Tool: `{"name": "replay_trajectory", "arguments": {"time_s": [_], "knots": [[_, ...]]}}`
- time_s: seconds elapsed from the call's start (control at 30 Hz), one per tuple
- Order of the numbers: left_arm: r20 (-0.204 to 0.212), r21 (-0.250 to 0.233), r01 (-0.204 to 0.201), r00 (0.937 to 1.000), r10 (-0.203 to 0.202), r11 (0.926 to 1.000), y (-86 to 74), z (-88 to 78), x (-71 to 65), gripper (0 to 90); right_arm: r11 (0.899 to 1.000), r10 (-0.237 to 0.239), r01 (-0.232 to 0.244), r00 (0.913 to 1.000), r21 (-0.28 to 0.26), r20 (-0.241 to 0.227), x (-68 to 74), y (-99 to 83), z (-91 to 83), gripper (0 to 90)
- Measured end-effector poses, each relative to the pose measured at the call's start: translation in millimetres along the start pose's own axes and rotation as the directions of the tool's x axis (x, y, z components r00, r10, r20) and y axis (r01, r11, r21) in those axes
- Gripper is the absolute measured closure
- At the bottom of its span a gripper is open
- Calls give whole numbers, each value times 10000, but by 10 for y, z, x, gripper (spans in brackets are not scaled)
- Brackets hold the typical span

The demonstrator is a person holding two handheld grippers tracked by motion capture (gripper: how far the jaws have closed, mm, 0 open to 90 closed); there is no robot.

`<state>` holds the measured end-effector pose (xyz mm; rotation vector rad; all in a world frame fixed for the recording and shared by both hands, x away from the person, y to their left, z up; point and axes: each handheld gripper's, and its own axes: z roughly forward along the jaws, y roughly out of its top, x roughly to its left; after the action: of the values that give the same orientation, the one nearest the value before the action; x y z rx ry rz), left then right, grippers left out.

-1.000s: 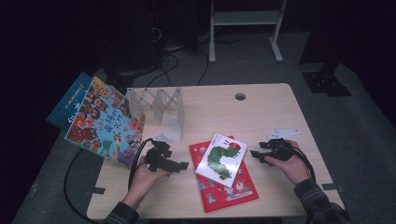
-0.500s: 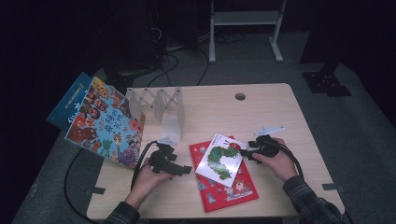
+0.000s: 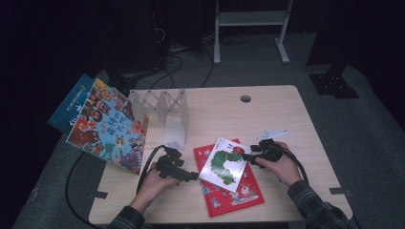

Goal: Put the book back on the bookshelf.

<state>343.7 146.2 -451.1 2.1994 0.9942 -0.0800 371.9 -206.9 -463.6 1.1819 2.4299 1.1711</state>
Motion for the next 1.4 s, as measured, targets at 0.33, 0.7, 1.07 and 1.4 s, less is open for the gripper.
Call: {"name": "replay_trajectory", "arguments": {"time_s": [0.33,0.7,1.07,1.4], "knots": [[39,209,-171,9998,170,9996,2,56,-47,36,9983,-580,580,9981,18,-225,239,39,87,405],[245,363,-152,9996,143,9992,8,112,-70,36,9923,-1239,1242,9910,28,-502,467,79,164,417],[314,406,-50,9995,38,9992,9,112,-63,41,9857,-1642,1661,9848,299,-569,517,-14,11,484],[289,437,-2,9996,-11,9990,12,123,-51,42,9812,-1798,1814,9832,658,-300,506,-34,37,507]]}}
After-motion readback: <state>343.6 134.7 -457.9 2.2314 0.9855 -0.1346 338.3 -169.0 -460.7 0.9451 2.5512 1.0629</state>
